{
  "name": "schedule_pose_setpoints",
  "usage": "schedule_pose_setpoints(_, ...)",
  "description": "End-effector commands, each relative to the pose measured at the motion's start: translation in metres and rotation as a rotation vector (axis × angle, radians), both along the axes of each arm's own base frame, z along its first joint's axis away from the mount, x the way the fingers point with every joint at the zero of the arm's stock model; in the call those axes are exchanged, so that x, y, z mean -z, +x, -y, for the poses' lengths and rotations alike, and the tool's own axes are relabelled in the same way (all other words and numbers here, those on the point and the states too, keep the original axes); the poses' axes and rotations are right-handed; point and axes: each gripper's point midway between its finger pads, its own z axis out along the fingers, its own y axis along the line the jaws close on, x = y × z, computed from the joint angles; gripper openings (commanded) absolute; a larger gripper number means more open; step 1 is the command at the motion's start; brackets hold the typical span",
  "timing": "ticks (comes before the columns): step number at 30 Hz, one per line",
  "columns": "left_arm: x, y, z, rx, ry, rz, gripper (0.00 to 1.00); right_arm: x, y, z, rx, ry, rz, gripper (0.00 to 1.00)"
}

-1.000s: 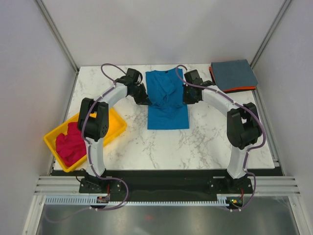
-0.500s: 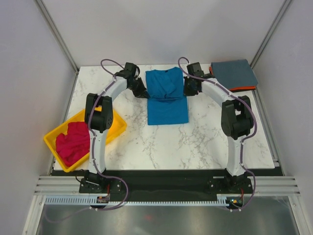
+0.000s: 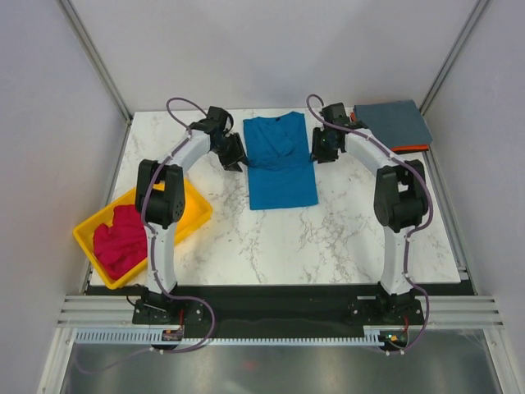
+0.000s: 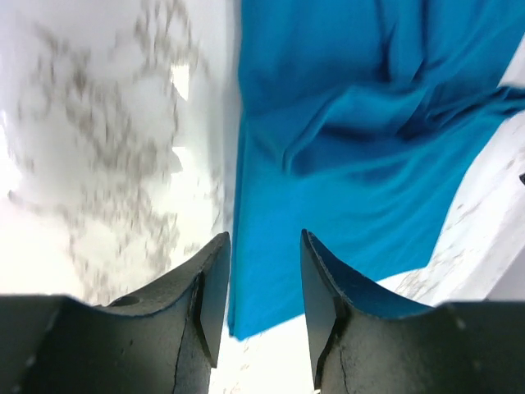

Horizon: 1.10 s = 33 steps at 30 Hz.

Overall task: Fold and stack the t-shirts
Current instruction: Fold the tshirt

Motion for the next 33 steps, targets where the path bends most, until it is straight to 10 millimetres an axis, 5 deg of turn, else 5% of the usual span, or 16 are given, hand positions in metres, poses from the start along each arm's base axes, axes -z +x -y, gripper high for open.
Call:
schedule_pose_setpoints(1, -0.032, -0.034, 0.006, 0.073, 0.074, 0.063, 0.47, -0.017, -0.041, 0.008, -0.026, -0.004, -0.028, 0.41)
schedule_pose_setpoints(5, -0.008, -0.079, 0.016, 0.110, 0.140, 0.000, 0.47, -0.002, -0.085, 0.011, -0.073, 0.010, -0.087, 0.42)
schedule_pose_setpoints(8, 0.005, -0.098, 0.015, 0.107, 0.169, -0.035, 0.47, 0.005, -0.100, 0.013, -0.092, 0.013, -0.093, 0.43)
schedule_pose_setpoints(23, 0.047, -0.115, 0.015, 0.127, 0.168, -0.102, 0.44, 0.047, -0.122, 0.002, -0.130, 0.067, -0.152, 0.41)
schedule_pose_setpoints(27, 0.049, -0.121, 0.018, 0.146, 0.155, -0.111, 0.29, 0.053, -0.128, 0.002, -0.123, 0.072, -0.159, 0.33)
schedule_pose_setpoints(30, 0.046, -0.126, 0.015, 0.144, 0.155, -0.111, 0.07, 0.055, -0.132, 0.001, -0.112, 0.074, -0.154, 0.12)
schedule_pose_setpoints(33, 0.043, -0.134, 0.013, 0.139, 0.154, -0.117, 0.02, 0.056, -0.139, 0.007, -0.089, 0.044, -0.146, 0.00)
